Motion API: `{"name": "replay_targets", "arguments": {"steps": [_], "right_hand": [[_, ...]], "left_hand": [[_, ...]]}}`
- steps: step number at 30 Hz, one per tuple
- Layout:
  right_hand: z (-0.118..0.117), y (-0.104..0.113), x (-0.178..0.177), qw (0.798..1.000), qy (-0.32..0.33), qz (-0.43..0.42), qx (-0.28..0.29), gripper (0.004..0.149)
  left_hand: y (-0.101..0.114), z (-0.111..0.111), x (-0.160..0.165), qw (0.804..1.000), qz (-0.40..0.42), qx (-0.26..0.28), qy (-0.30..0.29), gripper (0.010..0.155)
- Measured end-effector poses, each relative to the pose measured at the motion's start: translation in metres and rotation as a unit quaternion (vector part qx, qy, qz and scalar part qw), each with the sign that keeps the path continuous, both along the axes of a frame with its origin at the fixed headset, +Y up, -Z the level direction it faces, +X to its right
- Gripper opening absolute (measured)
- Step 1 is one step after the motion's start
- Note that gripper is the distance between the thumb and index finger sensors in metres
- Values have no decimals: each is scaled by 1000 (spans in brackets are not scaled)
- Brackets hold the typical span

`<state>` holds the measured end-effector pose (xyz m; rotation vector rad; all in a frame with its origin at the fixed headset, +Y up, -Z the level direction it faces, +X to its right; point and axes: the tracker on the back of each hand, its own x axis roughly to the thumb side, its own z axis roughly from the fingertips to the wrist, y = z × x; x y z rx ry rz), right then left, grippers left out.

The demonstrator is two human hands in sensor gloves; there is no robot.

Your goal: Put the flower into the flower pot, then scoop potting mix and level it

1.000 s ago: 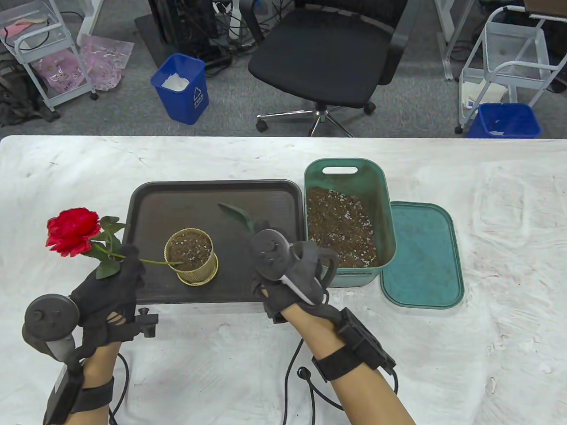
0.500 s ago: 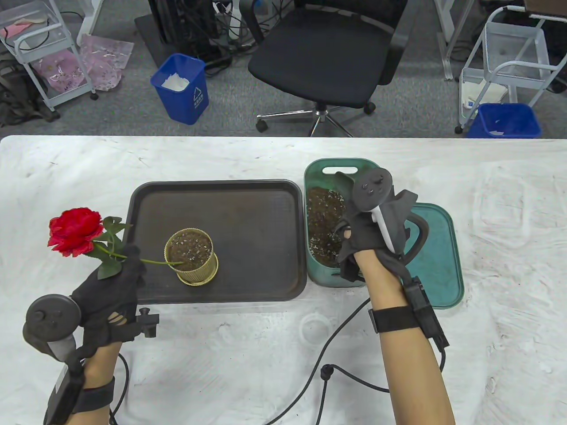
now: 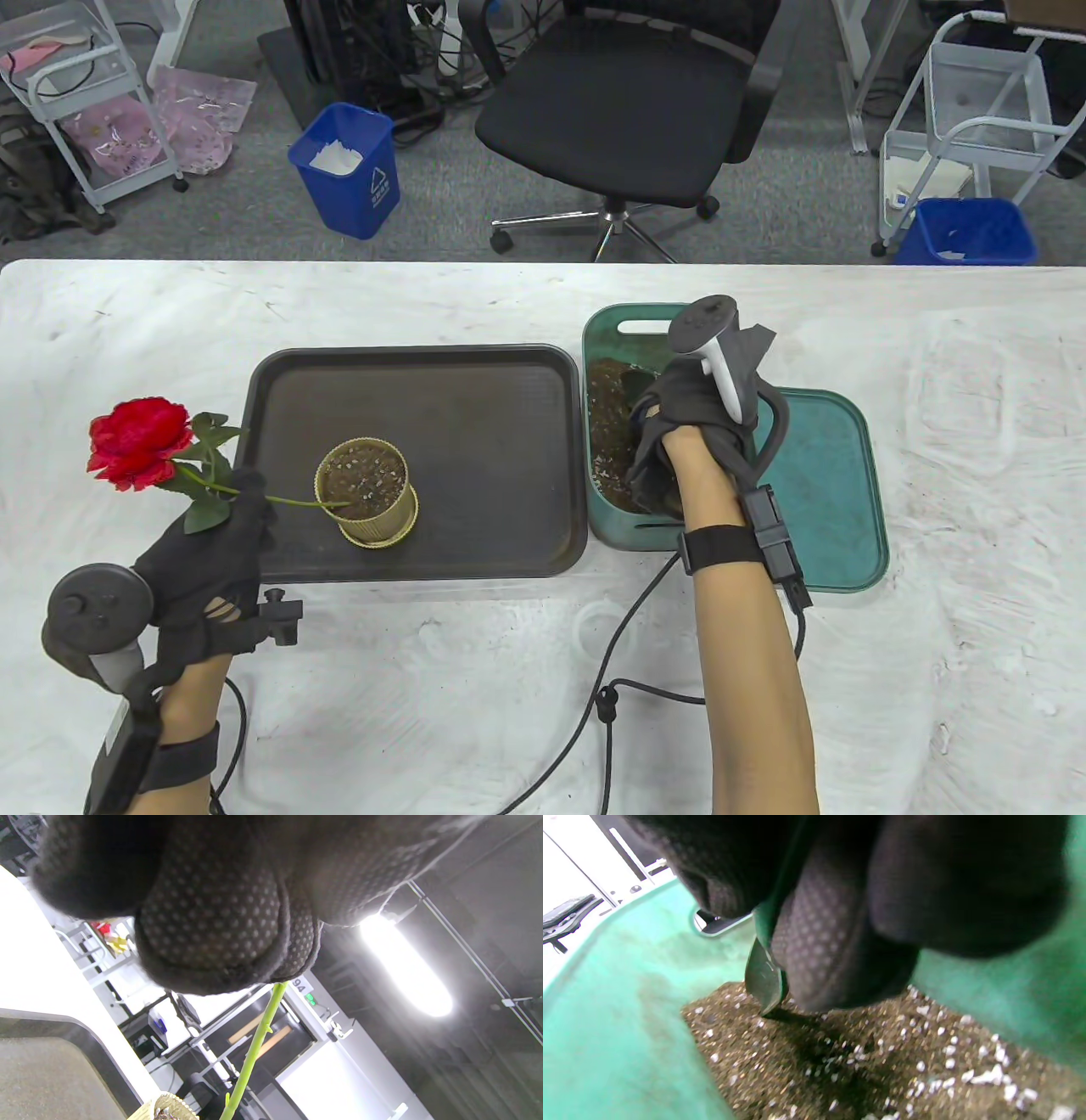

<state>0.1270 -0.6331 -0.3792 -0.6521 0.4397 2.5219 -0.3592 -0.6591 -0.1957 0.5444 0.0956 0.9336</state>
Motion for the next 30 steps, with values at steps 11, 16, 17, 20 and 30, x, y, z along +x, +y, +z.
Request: {"name": "replay_targets", "arguments": {"steps": [11,16,17,20,30], "right_hand": [[-6,-22,5,983,-2,-156,-97,56],[1,-21,10,974,-9,-207,-95,56],[3,-20,12,973,-11,-213,-92,55],[12,-18,20,965,-26,-247,-83,55],[48,-16,40,927,-91,-362,-23,54]], "left_hand": [[1,0,0,1000,-5,2,-1,42],[0,0,-1,1000,-5,1,0,41],[0,0,-1,1000,-5,1,0,41],[1,0,0,1000,-5,1,-2,41],[0,-1,0,1000,2,0,-7,42]]}}
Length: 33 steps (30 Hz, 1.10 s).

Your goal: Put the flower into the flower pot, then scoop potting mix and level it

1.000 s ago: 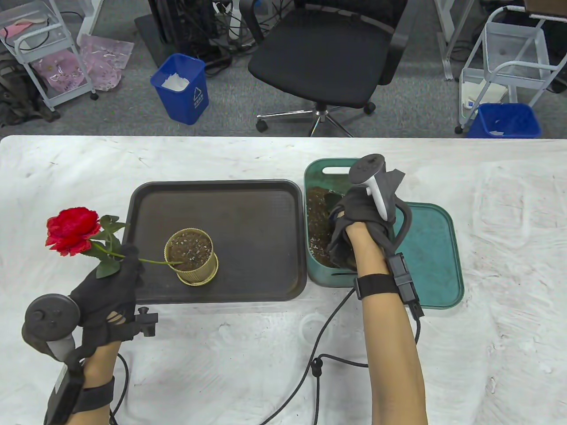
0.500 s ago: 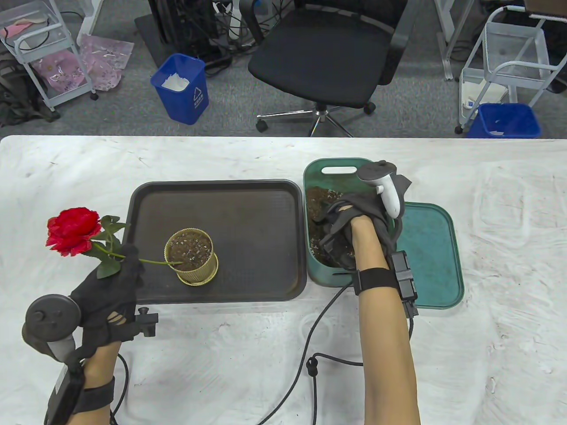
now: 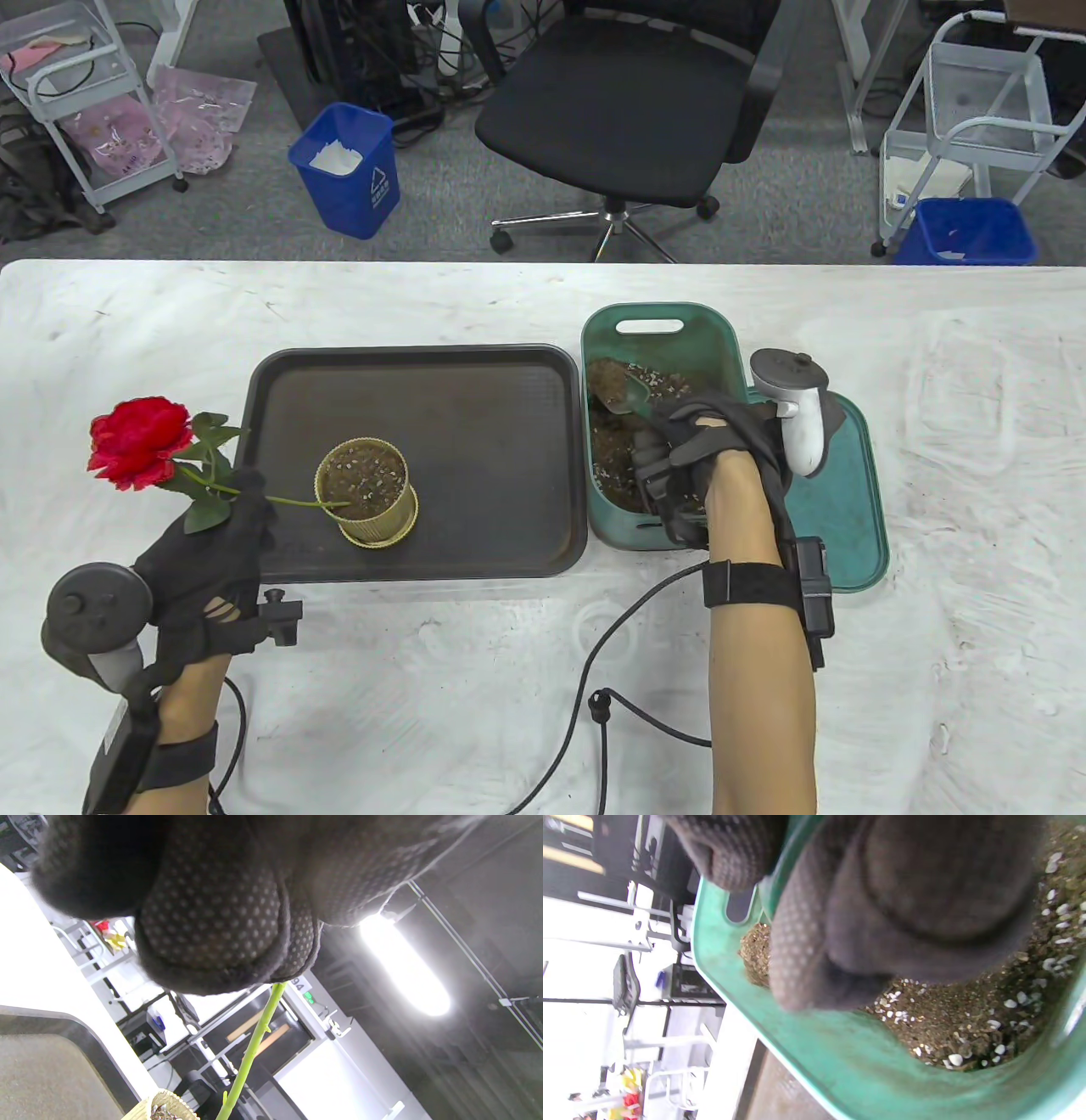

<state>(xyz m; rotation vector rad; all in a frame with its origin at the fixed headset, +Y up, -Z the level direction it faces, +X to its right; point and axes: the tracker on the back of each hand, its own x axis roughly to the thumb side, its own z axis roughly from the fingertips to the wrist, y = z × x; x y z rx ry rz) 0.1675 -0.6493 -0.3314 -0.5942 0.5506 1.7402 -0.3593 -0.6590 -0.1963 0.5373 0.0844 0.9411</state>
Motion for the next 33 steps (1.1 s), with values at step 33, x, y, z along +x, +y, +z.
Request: {"name": "replay_targets", "arguments": {"steps": [33], "right_hand": [[47,-9,-200,969,238,-39,57,54]], "left_hand": [[0,0,0,1000,10,-2,-4,41]]}}
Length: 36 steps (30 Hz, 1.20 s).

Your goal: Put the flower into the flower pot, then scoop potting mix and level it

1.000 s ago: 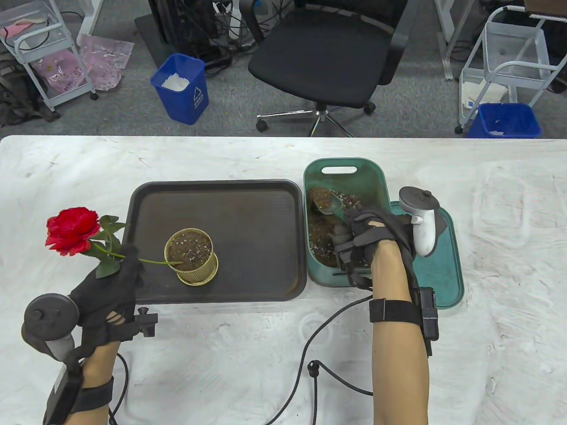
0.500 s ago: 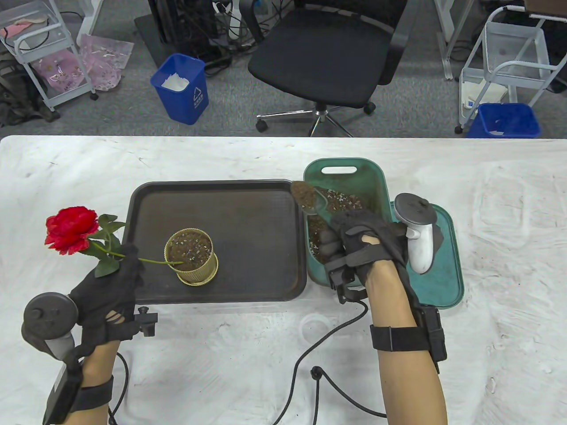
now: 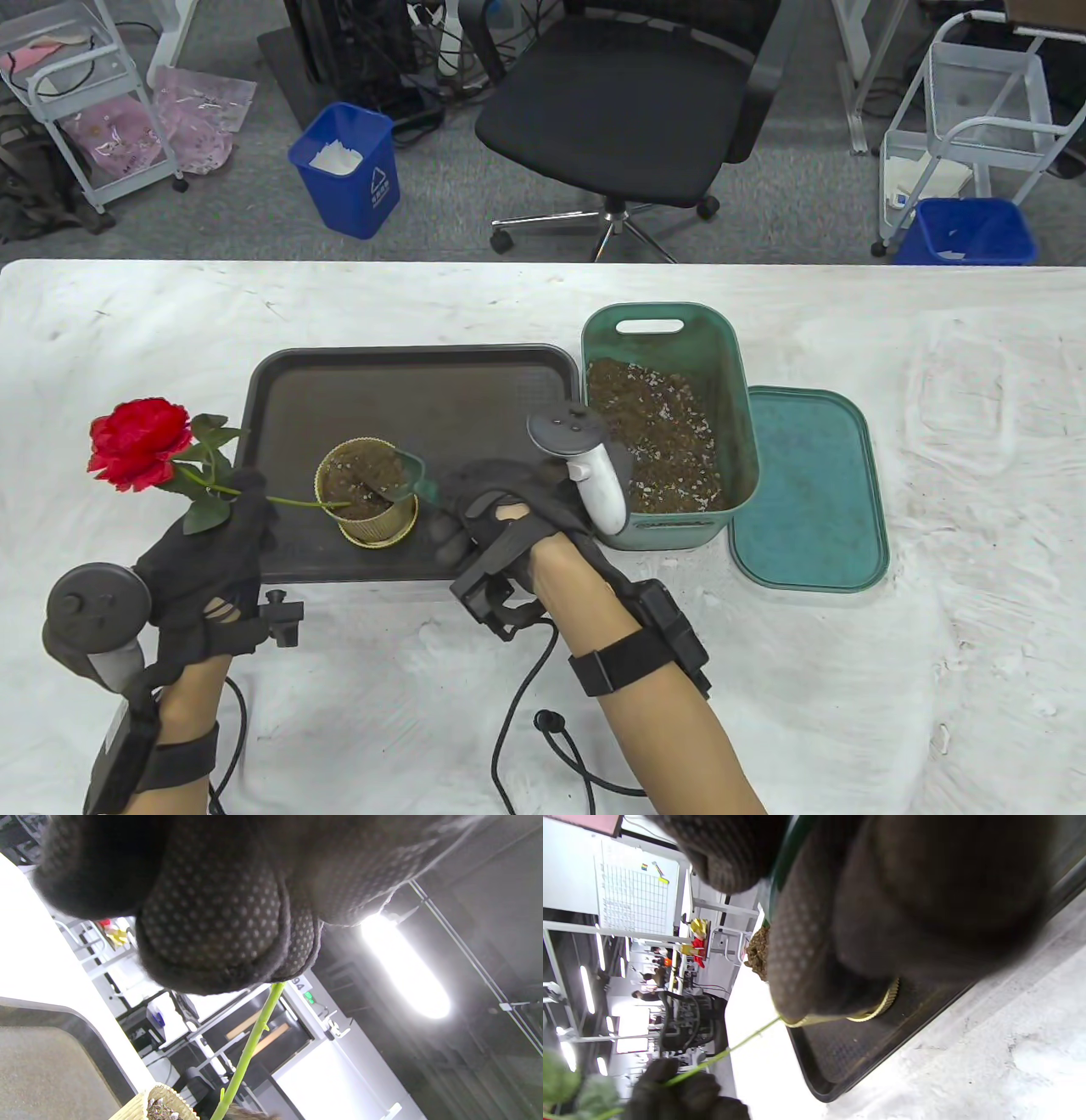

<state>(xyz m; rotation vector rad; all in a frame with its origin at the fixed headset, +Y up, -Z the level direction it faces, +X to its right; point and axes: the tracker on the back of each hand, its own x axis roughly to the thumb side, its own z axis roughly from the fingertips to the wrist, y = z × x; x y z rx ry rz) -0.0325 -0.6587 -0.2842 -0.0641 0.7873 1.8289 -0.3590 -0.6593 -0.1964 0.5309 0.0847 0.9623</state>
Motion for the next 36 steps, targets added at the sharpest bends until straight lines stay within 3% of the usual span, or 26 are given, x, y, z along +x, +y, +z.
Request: {"name": "replay_targets", "arguments": {"steps": [3,6,10,14,18,24,26,30,36], "right_hand": [[-1,0,-12,998,8,51,28,53],[0,9,-19,988,-17,115,104,51],[7,21,-35,950,13,227,212,49],[14,30,-45,924,37,257,280,49],[28,37,-53,891,47,302,336,50],[45,45,-63,817,67,377,432,52],[48,46,-62,807,66,387,440,52],[48,55,-51,812,48,377,443,52],[38,77,-13,840,-6,344,419,52]], "left_hand": [[1,0,1,1000,-5,2,-1,41],[0,0,1,1000,-5,2,-3,42],[0,0,0,1000,-6,2,-1,42],[-1,1,-1,1000,-5,1,1,42],[-1,1,0,1000,-7,2,0,42],[-1,1,0,1000,-7,2,-1,41],[-1,1,1,1000,-8,3,-2,41],[-1,1,2,1000,-8,3,-3,42],[0,1,2,1000,-8,3,-3,42]]}}
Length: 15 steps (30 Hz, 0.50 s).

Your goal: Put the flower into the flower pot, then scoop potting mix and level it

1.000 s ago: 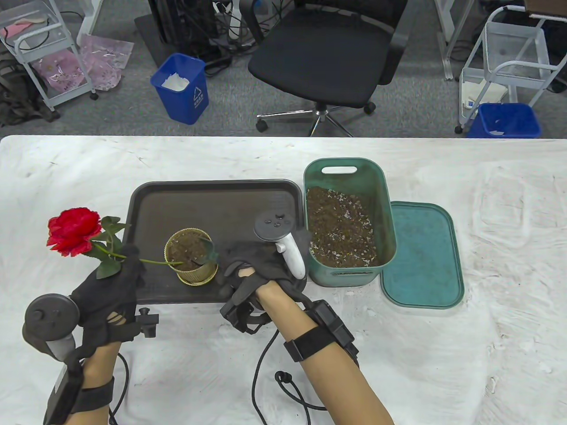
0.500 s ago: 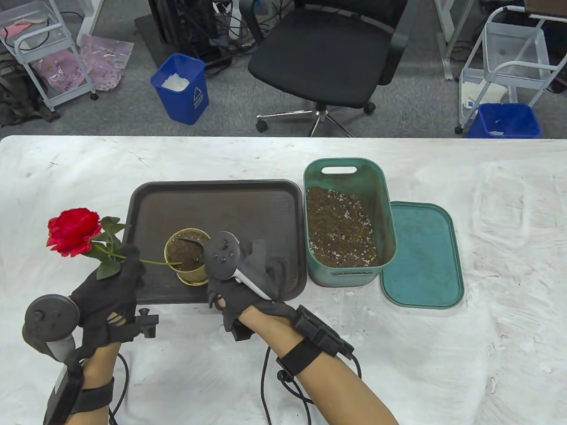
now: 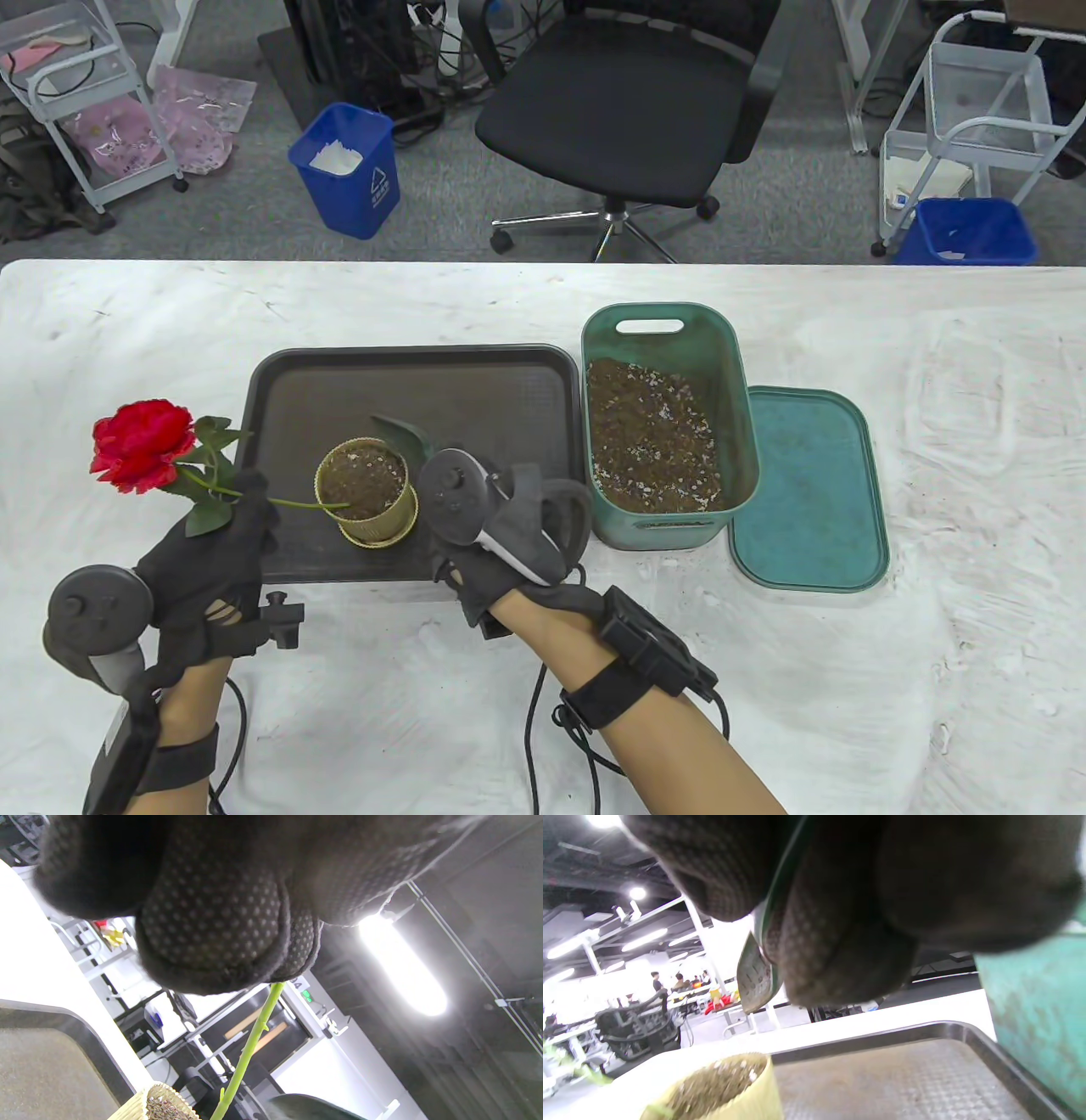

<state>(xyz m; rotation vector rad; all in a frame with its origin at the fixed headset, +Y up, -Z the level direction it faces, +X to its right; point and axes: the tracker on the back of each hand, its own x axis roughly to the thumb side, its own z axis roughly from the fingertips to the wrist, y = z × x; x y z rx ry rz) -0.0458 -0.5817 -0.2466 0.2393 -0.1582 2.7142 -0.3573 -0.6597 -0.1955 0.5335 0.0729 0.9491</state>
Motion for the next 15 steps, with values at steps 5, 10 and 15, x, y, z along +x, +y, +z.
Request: {"name": "replay_targets", "arguments": {"steps": [5,10,15], "right_hand": [[-10,28,57,996,-72,-50,-7,52],[-22,50,117,984,-160,-81,-17,52],[-39,56,171,967,-241,-71,-48,52]], "left_hand": [[0,0,0,1000,-1,0,0,41],[1,0,-1,1000,0,-1,3,42],[1,0,-1,1000,-4,0,3,41]]}}
